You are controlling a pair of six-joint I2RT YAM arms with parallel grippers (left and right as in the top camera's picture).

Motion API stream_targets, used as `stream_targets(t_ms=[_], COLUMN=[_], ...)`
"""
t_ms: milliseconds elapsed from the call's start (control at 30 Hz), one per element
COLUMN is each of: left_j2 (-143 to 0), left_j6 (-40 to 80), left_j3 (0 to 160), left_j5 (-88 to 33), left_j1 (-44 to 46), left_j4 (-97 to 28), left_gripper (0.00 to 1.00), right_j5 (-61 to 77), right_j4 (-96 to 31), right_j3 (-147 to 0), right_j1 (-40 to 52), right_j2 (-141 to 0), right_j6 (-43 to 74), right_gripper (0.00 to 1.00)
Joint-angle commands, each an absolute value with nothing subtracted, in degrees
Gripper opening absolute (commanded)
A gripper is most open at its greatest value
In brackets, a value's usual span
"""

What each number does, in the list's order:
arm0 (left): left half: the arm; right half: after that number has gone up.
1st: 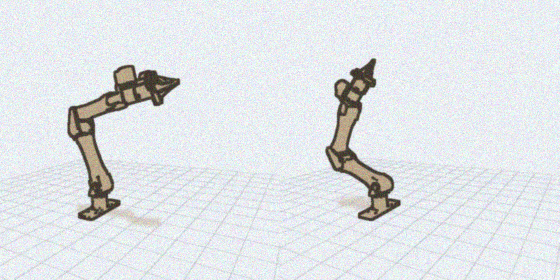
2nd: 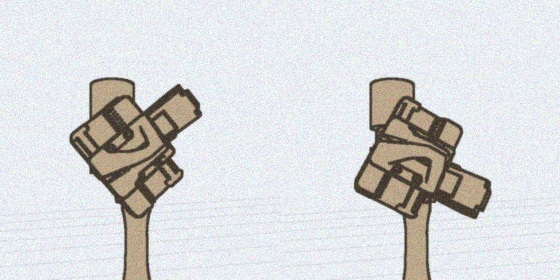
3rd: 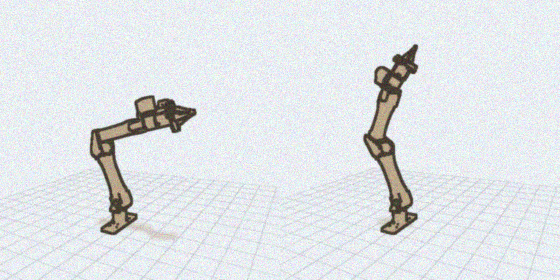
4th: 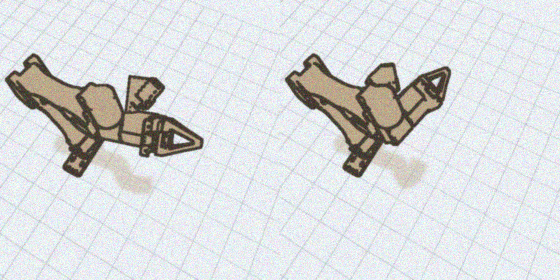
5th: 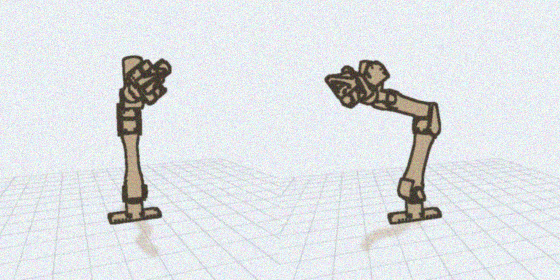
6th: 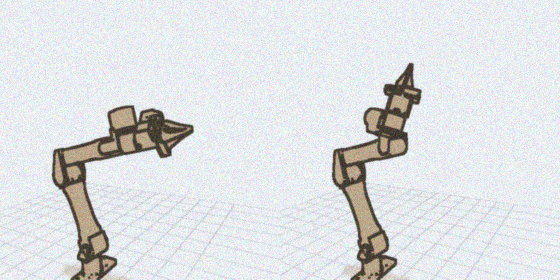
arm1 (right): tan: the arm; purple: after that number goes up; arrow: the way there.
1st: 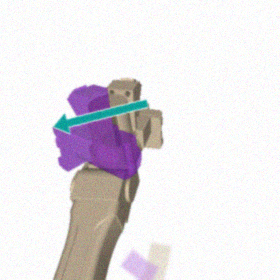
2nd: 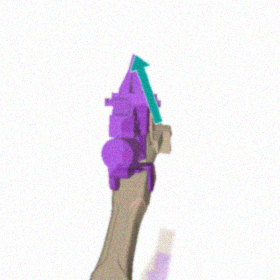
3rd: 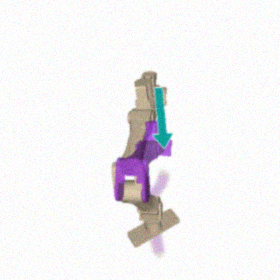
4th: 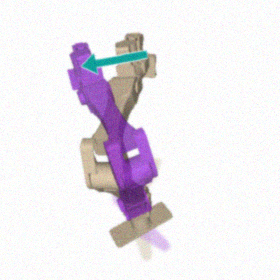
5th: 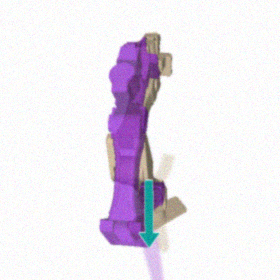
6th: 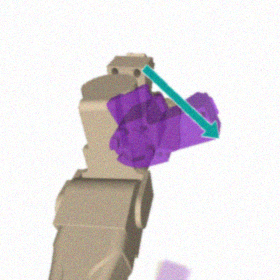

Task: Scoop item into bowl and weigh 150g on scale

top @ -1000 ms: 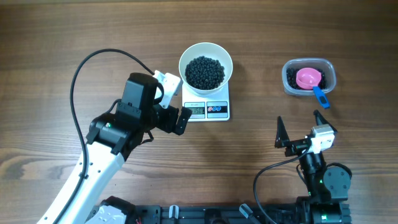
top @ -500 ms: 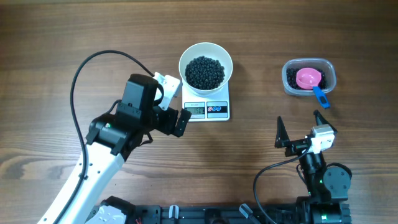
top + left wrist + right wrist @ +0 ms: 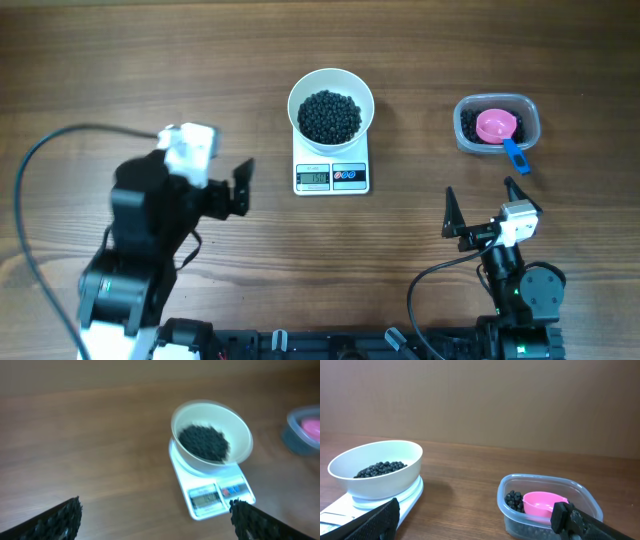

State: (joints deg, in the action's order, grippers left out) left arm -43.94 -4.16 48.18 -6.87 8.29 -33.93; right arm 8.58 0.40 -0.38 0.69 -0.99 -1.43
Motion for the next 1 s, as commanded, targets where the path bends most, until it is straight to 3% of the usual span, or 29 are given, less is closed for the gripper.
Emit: stream_targets(t_ms=[0, 400, 967], left_j2=[-36.0, -14.9, -1.1], left_j6=[-4.0, 1.5, 3.5], left_j3=[42.2, 30.1, 15.7], left_j5=[-7.4, -7.9, -9.5], left_j1=[4.0, 2.6, 2.7], left_j4=[-30.5, -24.6, -13.4], left_gripper=[1.0, 1.0, 1.0], right_j5=[8.9, 8.9, 8.9], right_j4=[0.6, 0.6, 0.6], right_j3=[-0.3, -0.3, -0.3], right_j1=[1.0, 1.0, 1.0], right_j2=[-0.2, -0.2, -0.2], right_j6=[-1.9, -1.9, -1.9], right_gripper=[1.0, 1.0, 0.99])
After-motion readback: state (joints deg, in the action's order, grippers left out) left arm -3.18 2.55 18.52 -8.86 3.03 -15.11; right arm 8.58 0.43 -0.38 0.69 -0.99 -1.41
